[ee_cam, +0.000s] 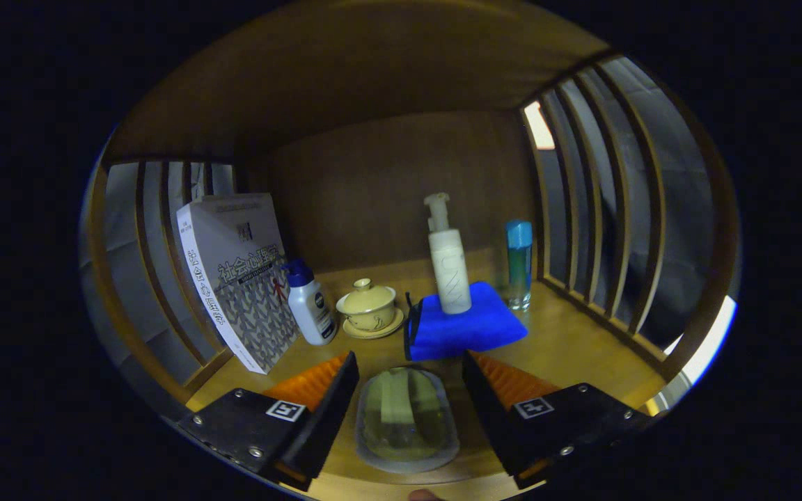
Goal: Pull open the drawer, take out the items inside it, and place them on the countertop above the cabinet.
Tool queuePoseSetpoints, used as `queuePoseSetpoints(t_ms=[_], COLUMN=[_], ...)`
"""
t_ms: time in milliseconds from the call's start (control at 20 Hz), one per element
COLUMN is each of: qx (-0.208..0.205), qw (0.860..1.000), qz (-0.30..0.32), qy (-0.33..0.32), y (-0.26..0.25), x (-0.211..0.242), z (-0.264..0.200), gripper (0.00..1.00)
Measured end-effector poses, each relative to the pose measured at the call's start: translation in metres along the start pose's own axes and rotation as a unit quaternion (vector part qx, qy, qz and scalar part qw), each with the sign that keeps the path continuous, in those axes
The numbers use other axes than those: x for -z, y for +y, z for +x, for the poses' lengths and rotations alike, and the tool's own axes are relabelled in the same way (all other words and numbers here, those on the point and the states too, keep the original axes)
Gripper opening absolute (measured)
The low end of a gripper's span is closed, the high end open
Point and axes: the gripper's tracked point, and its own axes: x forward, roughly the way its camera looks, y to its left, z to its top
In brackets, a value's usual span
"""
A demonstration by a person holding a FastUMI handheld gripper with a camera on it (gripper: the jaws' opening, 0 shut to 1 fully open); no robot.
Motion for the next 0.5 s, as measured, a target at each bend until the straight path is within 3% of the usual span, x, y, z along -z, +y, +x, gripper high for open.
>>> queuePoseSetpoints(t_ms=[200,500], qx=[-0.003,-0.031], qw=[0.998,0.997], qz=[-0.027,-0.028], qy=[-0.058,-0.064], y=[-0.001,0.006], x=[-0.015,0.008], z=[-0.055,-0.126], gripper=[0.94,0.95])
